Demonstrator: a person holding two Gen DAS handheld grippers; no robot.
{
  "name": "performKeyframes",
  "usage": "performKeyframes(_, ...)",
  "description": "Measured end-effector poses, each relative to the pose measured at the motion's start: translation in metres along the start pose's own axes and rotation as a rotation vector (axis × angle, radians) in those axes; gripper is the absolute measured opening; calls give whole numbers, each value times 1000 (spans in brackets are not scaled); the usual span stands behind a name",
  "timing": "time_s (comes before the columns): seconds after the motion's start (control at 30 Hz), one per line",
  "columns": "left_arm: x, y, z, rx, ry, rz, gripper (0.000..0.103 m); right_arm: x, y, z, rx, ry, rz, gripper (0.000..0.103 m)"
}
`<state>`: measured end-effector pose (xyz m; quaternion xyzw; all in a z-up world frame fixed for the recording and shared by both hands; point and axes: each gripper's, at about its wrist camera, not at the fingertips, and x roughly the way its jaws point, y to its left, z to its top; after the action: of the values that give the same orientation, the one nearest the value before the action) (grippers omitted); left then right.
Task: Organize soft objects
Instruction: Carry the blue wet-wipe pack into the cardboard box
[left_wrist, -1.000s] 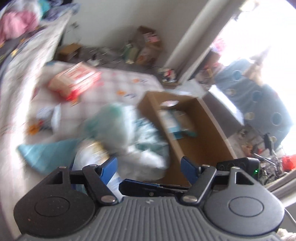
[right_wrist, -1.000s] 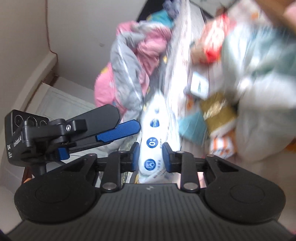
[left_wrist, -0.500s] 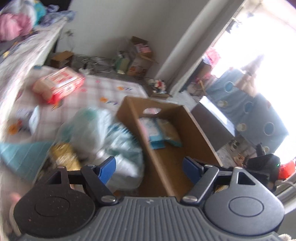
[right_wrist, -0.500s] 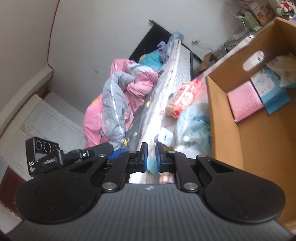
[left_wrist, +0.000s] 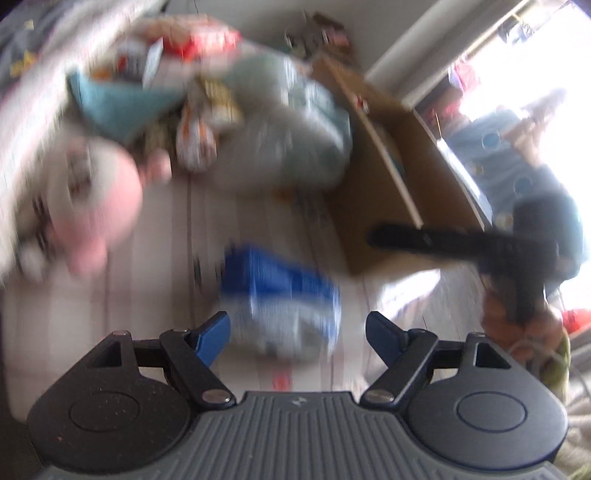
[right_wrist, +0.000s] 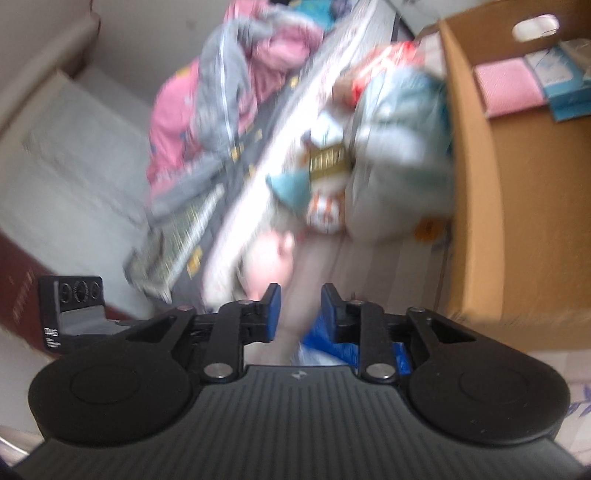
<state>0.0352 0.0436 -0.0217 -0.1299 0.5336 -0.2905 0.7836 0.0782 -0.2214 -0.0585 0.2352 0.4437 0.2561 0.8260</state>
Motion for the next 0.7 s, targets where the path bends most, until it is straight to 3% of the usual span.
performKeyframes(0.17,42,1,-32,16,107,-20,81,34,9,-23,-86,29,-140,43)
performKeyframes(0.33,66,-6,-37,72,97,-18,81,55,0,-31,-101,-16,-258,49)
performKeyframes(0.5,72,-4,-33,76,54,-7,81,67,-24,-35,9,24,-228,54)
performKeyframes(0.7,69,3,-36,49,3,30,81,68,-46,-39,153,97,-119,53)
